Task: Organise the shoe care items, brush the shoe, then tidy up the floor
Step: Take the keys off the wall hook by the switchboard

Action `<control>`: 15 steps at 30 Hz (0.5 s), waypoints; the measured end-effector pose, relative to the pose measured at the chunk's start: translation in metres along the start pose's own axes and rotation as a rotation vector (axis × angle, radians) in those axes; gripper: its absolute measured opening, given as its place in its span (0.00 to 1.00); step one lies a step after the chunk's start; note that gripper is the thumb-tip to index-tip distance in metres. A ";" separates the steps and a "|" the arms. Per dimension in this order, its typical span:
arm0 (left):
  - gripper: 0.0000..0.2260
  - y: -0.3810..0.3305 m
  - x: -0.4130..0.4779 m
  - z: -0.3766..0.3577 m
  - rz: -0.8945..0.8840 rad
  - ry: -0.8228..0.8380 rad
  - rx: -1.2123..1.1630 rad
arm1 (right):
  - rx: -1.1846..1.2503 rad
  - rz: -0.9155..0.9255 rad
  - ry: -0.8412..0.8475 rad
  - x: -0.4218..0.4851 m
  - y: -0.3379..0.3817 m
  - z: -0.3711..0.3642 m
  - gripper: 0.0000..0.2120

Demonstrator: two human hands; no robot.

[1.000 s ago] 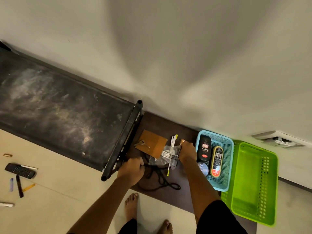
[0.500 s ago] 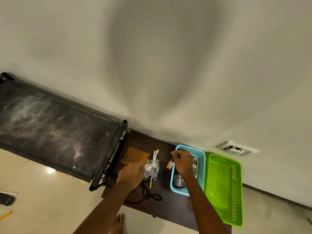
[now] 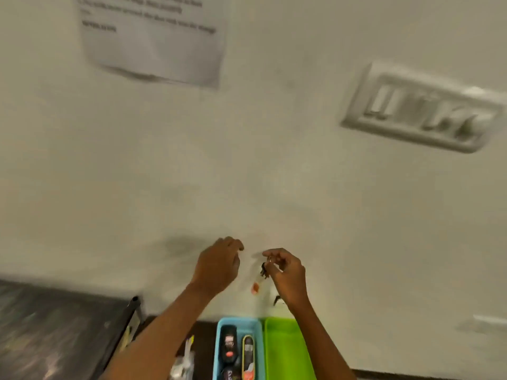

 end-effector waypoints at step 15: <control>0.18 -0.264 0.203 0.145 -0.728 -0.713 0.245 | 0.466 0.282 -0.406 0.034 0.142 0.268 0.08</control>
Point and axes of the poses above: each hand's wrist, its own x-axis towards the middle knuckle, its own z-axis out of the back of the hand, y = z × x, the point moved 9 cm from there along x, towards the middle knuckle, and after that the axes turned 11 degrees about -x, right-handed, at the moved point
